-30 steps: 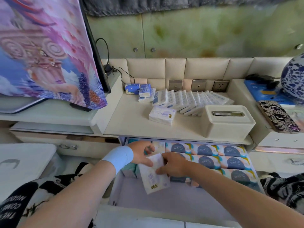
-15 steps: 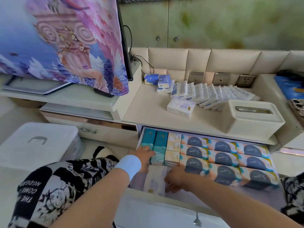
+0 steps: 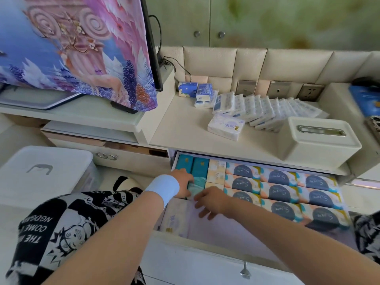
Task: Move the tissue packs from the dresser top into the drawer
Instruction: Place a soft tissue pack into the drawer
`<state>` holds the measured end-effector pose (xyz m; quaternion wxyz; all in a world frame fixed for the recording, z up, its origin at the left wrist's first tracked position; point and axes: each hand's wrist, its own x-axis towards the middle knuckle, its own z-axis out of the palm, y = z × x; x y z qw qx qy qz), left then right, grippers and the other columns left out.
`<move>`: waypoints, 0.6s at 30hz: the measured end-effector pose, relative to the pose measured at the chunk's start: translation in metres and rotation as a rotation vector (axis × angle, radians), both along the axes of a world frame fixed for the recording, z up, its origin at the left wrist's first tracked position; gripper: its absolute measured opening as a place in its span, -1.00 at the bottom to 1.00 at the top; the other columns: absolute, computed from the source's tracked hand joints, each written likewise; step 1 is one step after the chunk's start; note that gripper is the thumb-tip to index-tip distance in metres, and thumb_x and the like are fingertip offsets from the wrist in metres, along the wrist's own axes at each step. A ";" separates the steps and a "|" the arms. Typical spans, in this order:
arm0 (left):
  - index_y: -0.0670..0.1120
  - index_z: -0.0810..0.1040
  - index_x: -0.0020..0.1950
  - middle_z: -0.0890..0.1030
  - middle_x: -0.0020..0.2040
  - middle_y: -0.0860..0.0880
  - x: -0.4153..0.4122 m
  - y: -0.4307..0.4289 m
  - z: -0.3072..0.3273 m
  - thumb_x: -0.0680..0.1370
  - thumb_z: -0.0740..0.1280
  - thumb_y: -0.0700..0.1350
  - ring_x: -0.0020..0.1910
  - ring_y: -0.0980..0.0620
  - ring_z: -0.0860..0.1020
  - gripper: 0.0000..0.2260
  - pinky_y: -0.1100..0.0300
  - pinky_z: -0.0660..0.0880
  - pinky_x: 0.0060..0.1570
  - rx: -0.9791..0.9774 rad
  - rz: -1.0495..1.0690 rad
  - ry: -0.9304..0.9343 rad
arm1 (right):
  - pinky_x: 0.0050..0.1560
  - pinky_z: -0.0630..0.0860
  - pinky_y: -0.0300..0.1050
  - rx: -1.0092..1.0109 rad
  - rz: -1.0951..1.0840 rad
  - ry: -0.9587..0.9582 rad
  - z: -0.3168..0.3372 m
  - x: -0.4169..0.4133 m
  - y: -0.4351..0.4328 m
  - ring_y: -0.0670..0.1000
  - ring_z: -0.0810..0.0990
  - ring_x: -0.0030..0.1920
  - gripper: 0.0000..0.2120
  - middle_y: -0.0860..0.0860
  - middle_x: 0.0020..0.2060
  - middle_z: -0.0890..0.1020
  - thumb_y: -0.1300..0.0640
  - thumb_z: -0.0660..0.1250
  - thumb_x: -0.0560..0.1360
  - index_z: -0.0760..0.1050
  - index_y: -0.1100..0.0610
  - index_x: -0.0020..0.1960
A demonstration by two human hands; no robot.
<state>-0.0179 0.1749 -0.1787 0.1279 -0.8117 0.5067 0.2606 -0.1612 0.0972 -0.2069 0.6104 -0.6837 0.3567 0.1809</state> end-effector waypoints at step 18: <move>-0.03 0.34 0.43 0.44 0.35 -0.08 0.020 -0.146 0.040 0.54 0.30 -0.02 0.29 -0.15 0.47 -0.54 -0.05 0.46 0.24 -0.651 0.510 0.336 | 0.35 0.39 0.02 -0.699 -0.193 -0.199 0.047 0.018 -0.157 0.14 0.34 0.42 -0.21 0.01 0.54 0.18 0.26 0.28 0.48 -0.01 -0.01 0.60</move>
